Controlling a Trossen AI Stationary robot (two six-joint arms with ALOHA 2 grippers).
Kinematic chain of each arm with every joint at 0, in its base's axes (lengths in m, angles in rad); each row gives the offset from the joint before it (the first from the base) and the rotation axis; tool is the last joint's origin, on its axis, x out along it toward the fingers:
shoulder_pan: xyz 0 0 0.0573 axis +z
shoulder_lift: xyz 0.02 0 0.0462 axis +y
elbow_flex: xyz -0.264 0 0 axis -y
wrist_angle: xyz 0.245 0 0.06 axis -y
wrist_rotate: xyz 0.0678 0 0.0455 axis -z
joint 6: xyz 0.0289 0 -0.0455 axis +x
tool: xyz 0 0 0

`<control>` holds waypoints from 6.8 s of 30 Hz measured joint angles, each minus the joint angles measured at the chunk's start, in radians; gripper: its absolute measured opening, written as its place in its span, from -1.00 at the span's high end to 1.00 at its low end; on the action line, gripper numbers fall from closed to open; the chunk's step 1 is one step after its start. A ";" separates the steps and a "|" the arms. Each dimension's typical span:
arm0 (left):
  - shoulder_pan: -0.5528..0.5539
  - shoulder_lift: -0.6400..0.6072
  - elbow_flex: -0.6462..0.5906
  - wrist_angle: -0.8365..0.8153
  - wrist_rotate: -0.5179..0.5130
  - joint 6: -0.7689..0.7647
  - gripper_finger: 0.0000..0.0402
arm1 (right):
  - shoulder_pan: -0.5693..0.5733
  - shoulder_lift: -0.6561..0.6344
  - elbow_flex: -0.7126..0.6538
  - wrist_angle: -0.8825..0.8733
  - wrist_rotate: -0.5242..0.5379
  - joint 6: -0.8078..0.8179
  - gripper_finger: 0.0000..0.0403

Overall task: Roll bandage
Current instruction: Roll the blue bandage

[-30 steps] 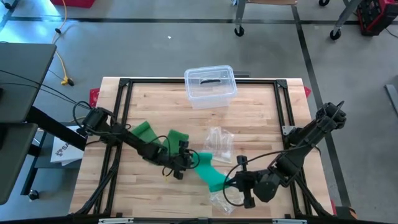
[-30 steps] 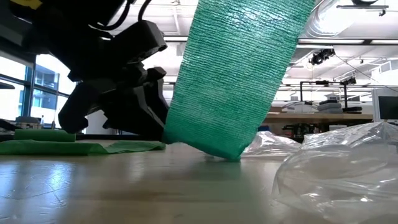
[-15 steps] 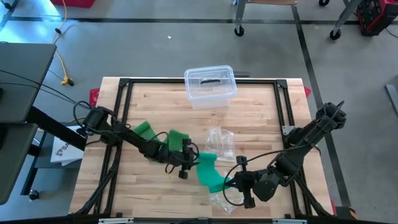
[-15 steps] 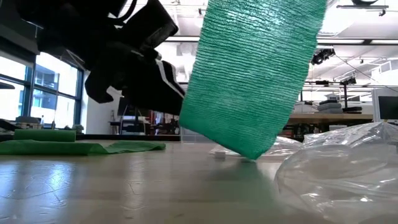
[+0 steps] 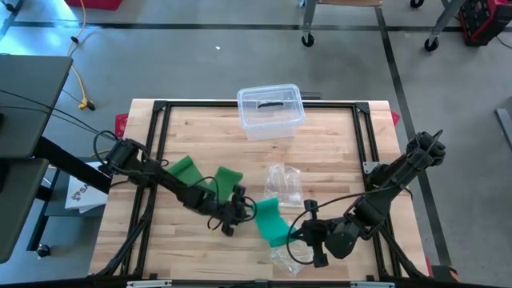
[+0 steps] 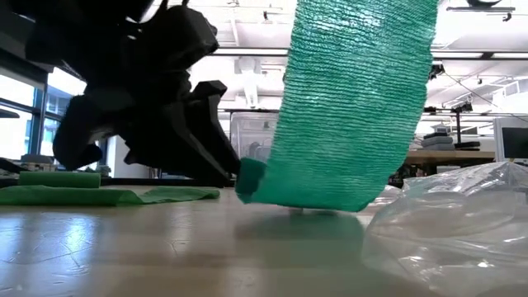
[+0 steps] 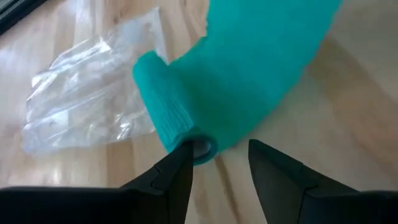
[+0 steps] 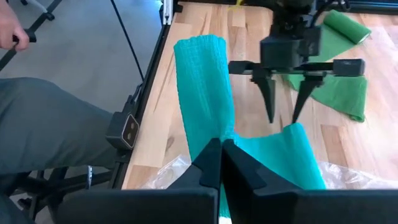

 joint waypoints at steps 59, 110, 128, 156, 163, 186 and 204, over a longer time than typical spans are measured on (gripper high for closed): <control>-0.028 0.119 -0.004 0.138 -0.073 -0.029 0.26 | -0.717 0.058 0.103 -0.281 -0.110 -0.177 0.13; 0.029 0.128 -0.054 0.252 0.004 -0.409 0.32 | -0.473 0.182 -0.668 0.906 -0.464 0.123 0.27; 0.025 0.127 -0.052 0.248 0.030 -0.404 0.32 | -0.473 0.184 -0.668 0.904 -0.465 0.135 0.27; 0.025 0.126 -0.054 0.270 -0.106 -0.341 0.32 | -0.470 0.185 -0.627 0.948 -0.453 0.097 0.27; 0.020 0.070 -0.062 0.199 -0.130 -0.263 0.32 | -0.469 0.185 -0.596 0.911 -0.436 0.078 0.27; -0.003 -0.100 -0.238 0.654 -0.156 -0.332 0.39 | -0.452 0.180 -0.472 0.811 -0.320 -0.061 0.27; -0.115 -0.207 -0.232 0.859 -0.340 -0.151 0.96 | -0.210 0.095 -0.006 0.001 0.181 -0.094 0.27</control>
